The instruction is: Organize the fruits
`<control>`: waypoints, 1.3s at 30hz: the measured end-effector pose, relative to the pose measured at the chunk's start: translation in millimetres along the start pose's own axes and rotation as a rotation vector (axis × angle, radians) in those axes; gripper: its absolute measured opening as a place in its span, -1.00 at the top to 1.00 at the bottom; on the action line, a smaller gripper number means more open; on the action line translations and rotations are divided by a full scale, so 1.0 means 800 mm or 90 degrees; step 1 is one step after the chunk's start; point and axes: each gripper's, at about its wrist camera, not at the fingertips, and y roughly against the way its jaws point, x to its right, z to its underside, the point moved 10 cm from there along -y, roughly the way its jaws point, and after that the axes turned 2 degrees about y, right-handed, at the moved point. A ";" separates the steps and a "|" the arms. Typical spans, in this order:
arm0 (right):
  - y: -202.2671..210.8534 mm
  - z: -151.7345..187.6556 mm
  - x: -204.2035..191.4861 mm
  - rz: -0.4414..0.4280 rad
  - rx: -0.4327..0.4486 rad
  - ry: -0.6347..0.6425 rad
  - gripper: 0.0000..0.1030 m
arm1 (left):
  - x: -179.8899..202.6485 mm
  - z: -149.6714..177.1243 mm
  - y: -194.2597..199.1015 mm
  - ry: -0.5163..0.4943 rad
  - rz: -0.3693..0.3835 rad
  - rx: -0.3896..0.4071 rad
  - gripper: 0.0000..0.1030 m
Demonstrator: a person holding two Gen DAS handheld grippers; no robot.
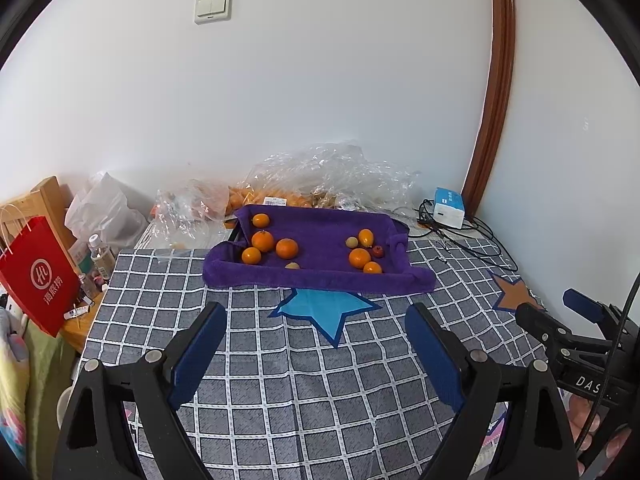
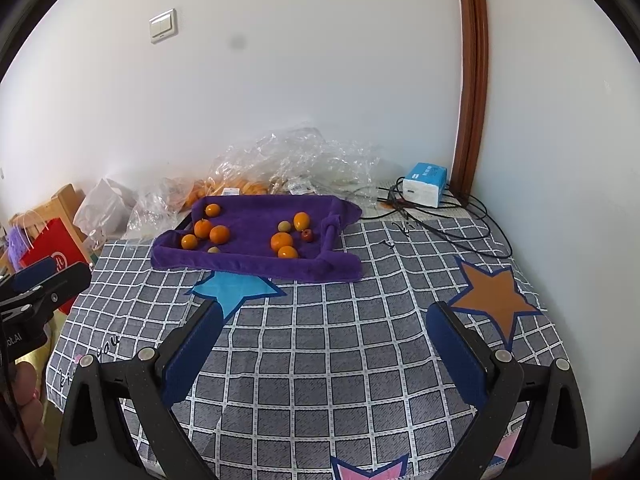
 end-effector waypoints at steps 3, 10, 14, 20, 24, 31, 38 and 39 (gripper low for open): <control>0.002 0.000 0.000 0.000 0.002 -0.002 -0.95 | 0.000 0.000 0.000 0.000 0.001 0.000 -0.76; 0.001 0.002 0.001 0.000 0.001 -0.001 -0.95 | 0.002 0.002 -0.002 0.005 0.005 -0.004 -0.76; 0.000 0.003 0.001 0.000 0.000 -0.003 -0.95 | 0.002 0.002 -0.002 0.004 0.007 -0.004 -0.76; 0.000 0.003 0.001 0.000 0.002 -0.002 -0.95 | 0.000 0.004 -0.003 0.004 0.006 -0.006 -0.76; 0.000 0.004 0.001 0.003 -0.001 -0.001 -0.95 | -0.002 0.004 -0.003 0.002 0.004 -0.005 -0.76; 0.000 0.004 0.000 0.002 -0.001 -0.001 -0.95 | -0.002 0.003 -0.002 0.002 0.004 -0.003 -0.76; 0.002 0.003 -0.003 0.004 0.001 0.003 -0.95 | -0.002 0.003 -0.002 0.001 0.004 -0.004 -0.76; 0.002 0.003 -0.003 0.004 0.002 0.003 -0.95 | -0.003 0.002 -0.002 0.001 0.003 -0.003 -0.76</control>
